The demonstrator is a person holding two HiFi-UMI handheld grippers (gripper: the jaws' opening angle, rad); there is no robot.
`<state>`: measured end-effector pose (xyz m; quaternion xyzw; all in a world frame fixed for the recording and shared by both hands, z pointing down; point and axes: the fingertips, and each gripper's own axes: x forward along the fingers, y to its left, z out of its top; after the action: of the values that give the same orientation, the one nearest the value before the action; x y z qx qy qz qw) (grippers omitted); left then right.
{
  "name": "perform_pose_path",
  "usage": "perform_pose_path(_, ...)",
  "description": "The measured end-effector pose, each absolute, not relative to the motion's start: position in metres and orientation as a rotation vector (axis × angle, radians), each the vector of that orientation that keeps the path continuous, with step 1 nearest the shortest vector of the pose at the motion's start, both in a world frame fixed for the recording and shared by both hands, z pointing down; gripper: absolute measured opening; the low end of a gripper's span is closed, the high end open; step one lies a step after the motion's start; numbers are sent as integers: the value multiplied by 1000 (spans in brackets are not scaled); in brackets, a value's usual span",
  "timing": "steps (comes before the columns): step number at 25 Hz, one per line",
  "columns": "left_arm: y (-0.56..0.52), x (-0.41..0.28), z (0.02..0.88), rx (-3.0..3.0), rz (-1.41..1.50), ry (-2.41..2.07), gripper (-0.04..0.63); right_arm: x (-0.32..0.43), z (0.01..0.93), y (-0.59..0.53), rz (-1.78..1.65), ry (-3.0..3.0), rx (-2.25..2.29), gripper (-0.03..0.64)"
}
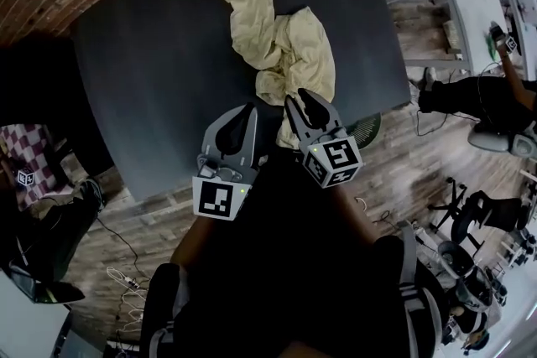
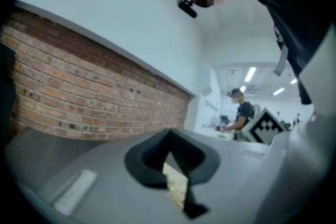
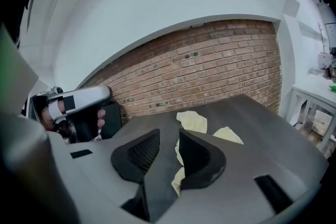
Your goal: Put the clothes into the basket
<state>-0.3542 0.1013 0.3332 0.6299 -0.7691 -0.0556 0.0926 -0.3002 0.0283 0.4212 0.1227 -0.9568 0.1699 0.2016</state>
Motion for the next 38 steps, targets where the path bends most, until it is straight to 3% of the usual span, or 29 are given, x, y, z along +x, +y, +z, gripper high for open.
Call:
perform_pose_path(15, 33, -382, 372, 1794, -132, -2224, 3, -324, 476, -28, 572, -2551, 342, 120)
perform_pose_path(23, 15, -397, 390, 1750, -125, -2204, 3, -331, 519, -36, 590, -2417, 324, 253)
perform_pose_path(30, 7, -409, 406, 1731, -117, -2180, 3, -335, 550, -55, 577, -2346, 423, 313)
perform_pose_path(38, 0, -415, 422, 1722, -92, -2139, 3, -328, 583, -66, 588, -2250, 482, 336)
